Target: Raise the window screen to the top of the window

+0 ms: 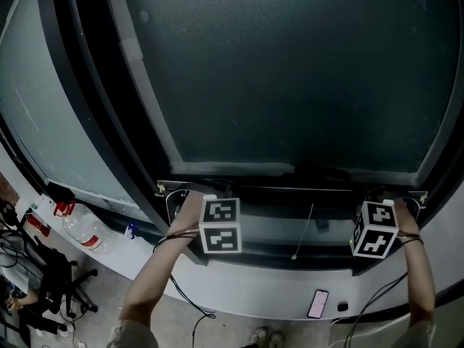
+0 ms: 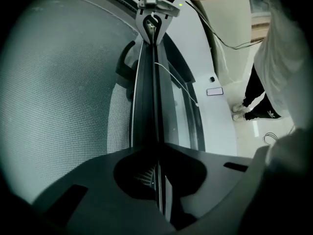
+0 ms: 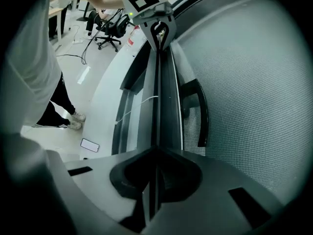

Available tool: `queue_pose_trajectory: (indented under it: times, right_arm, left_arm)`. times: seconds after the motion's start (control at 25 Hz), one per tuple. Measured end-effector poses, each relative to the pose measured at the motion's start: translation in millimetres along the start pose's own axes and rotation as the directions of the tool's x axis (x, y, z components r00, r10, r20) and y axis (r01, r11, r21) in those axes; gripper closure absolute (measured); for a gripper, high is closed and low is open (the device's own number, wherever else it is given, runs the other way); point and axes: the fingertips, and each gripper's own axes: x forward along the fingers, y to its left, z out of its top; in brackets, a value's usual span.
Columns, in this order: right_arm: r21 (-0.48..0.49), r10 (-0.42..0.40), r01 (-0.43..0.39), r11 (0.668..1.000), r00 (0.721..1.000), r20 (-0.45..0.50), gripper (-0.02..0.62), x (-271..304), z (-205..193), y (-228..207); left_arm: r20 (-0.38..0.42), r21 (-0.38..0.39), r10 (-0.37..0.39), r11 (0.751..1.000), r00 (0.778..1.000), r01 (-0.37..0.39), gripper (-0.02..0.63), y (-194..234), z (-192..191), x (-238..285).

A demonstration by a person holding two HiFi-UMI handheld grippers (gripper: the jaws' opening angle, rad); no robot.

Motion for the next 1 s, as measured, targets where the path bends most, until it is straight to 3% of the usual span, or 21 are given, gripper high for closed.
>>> queue_pose_trajectory:
  times: [0.12,0.24,0.36,0.44,0.56,0.72,1.0]
  right_arm:
    - [0.052,0.124,-0.124,0.991,0.992,0.001,0.575,-3,6,-2]
    - [0.104,0.272,-0.265,0.959,0.960,-0.063,0.575,1,-2,-2]
    - [0.144,0.335,-0.333,0.932,0.942,0.018,0.578,3,-2,3]
    - [0.113,0.264,-0.268,0.957,0.963,0.045,0.577,0,5,2]
    - [0.064,0.154,-0.154,0.986,0.988,0.018,0.577,-3,6,1]
    - [0.051,0.097,-0.097,0.994,0.995,0.013,0.577,-10,11,-3]
    - [0.017,-0.113,0.113,0.993,0.994,-0.001,0.577,-58,12,-51]
  left_arm:
    - [-0.019,-0.017,-0.088,0.996,0.996,0.088,0.588,-2,-2,-1]
    - [-0.104,-0.055,-0.194,0.980,0.976,0.189,0.589,1,-3,1]
    - [-0.045,-0.095,-0.313,0.947,0.949,0.307,0.591,-8,1,-1]
    - [0.033,-0.111,-0.295,0.948,0.955,0.297,0.591,-10,4,-1]
    - [0.009,-0.100,-0.182,0.978,0.983,0.182,0.591,-6,-2,2]
    - [0.024,-0.085,-0.141,0.986,0.990,0.143,0.591,-1,-4,-6]
    - [0.031,-0.065,0.058,0.996,0.998,-0.056,0.591,52,0,-58]
